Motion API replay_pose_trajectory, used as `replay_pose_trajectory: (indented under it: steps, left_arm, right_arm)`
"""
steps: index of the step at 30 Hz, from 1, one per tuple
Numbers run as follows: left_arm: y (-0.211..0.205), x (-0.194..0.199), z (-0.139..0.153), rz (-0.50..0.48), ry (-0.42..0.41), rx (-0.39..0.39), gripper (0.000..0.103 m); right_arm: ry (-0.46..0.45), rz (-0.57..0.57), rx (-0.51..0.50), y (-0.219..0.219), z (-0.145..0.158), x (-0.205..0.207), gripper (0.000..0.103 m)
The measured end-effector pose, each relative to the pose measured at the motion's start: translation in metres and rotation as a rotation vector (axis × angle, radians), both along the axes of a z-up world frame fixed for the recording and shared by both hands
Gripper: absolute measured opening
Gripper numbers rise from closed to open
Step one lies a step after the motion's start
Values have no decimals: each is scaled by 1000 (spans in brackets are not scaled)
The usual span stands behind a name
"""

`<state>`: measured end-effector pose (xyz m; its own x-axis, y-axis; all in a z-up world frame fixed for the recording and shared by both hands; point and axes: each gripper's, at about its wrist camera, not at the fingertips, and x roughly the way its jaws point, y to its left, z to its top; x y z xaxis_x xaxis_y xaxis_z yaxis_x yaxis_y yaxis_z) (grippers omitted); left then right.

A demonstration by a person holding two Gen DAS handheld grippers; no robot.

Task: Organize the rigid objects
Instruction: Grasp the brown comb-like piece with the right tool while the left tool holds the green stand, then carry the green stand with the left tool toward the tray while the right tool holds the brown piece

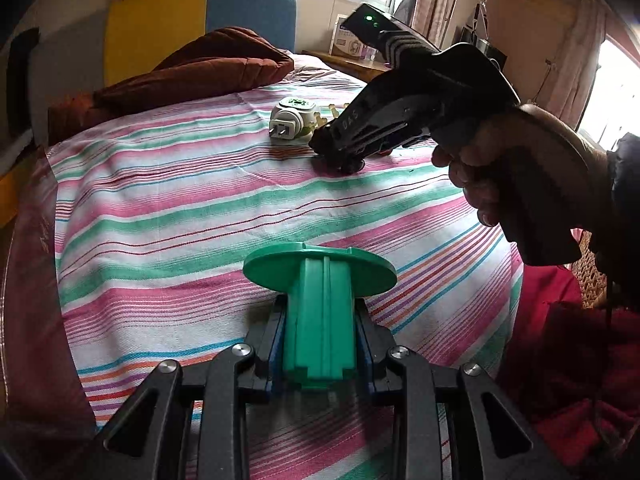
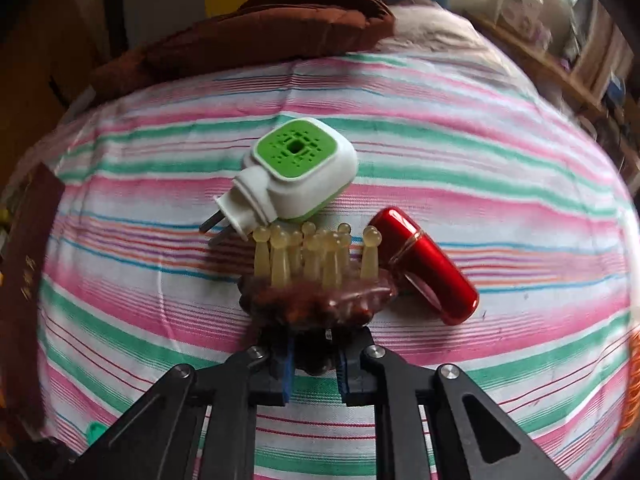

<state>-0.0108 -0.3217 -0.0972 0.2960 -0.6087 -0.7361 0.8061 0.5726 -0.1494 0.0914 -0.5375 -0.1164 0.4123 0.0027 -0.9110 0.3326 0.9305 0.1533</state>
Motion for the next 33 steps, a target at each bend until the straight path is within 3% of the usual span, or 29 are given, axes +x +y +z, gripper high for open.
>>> replay_pose_trajectory:
  steps: [7, 13, 21, 26, 33]
  left_arm:
    - [-5, 2, 8, 30, 13, 50, 30]
    - [8, 4, 28, 84, 5, 48, 30]
    - [29, -1, 68, 131, -70, 11, 30]
    - [43, 0, 82, 163, -93, -4, 30]
    - [66, 5, 96, 213, -111, -32, 30]
  right_arm:
    - [-35, -24, 58, -11, 0, -3, 15]
    - [-32, 63, -92, 8, 1, -8, 15]
    - [-40, 80, -127, 14, 0, -10, 15]
    - [-57, 132, -231, 32, -2, -12, 16]
    - [-72, 136, -250, 39, -2, -19, 16]
